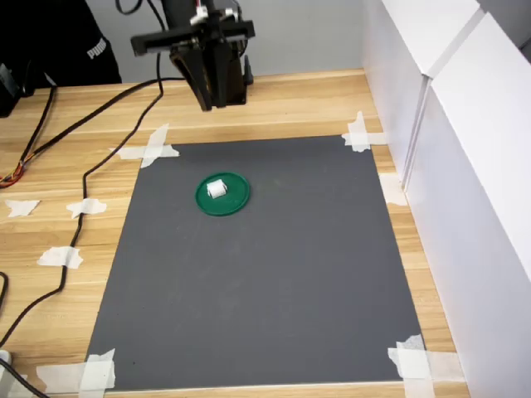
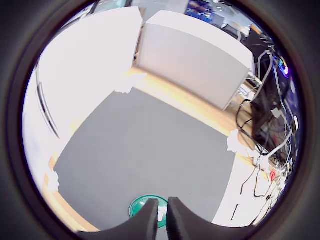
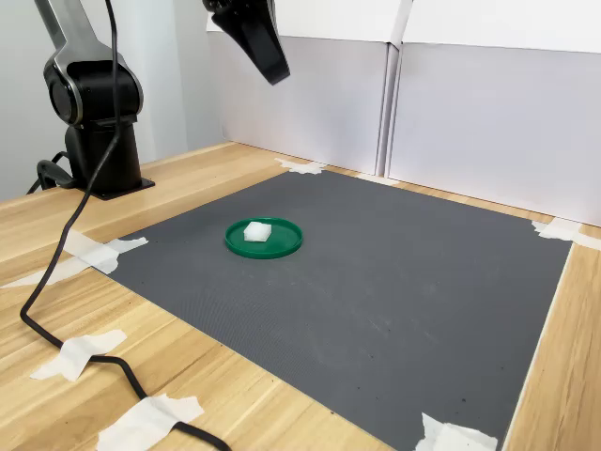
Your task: Grasp a white terminal and put it on the green lid.
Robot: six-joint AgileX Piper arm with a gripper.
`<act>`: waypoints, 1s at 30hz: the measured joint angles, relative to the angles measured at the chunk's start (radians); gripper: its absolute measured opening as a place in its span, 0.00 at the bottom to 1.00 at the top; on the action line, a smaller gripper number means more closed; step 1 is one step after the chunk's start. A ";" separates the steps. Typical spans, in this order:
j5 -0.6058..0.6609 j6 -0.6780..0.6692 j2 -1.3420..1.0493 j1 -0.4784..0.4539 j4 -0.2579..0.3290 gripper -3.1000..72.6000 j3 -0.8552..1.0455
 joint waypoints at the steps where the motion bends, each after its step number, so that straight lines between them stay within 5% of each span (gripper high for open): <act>1: -0.001 0.042 -0.027 0.000 -0.006 0.06 0.000; 8: -0.061 0.268 -0.207 0.000 -0.007 0.02 0.024; 15: -0.172 0.282 -0.412 0.000 -0.007 0.02 0.238; 30: -0.169 0.286 -0.785 0.000 -0.010 0.02 0.541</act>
